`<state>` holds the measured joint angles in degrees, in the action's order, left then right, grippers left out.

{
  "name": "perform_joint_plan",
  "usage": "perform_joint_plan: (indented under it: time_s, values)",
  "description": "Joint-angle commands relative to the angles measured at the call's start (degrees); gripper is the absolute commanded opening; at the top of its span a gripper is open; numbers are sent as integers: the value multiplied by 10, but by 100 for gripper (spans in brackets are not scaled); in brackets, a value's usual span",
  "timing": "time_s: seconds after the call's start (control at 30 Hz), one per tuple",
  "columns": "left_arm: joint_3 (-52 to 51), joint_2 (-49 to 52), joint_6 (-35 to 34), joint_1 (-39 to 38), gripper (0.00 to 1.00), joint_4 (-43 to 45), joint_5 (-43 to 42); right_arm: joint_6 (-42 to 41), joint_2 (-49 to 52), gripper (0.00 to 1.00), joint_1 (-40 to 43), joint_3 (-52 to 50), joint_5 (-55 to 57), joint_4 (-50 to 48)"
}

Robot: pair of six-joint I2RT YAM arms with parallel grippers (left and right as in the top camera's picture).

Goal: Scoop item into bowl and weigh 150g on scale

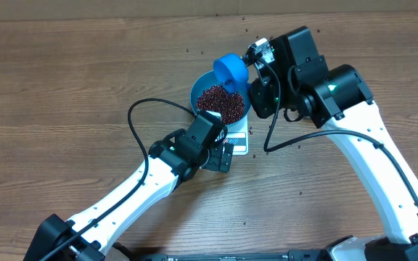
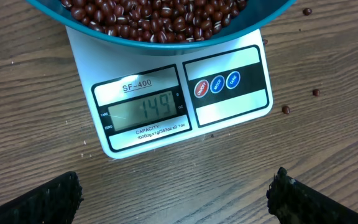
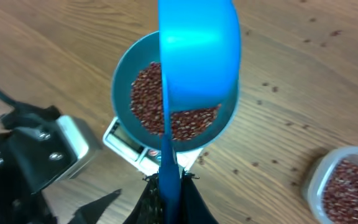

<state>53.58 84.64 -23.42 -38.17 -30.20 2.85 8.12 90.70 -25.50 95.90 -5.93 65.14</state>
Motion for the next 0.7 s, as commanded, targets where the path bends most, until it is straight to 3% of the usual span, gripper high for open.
perform_joint_plan:
  time_s: [0.0,0.67]
  values:
    - [-3,0,11,-1,100,1,3,12,-10,4,0,16,19,-5]
    - [-3,0,11,-1,100,1,3,8,-10,4,0,16,18,-8]
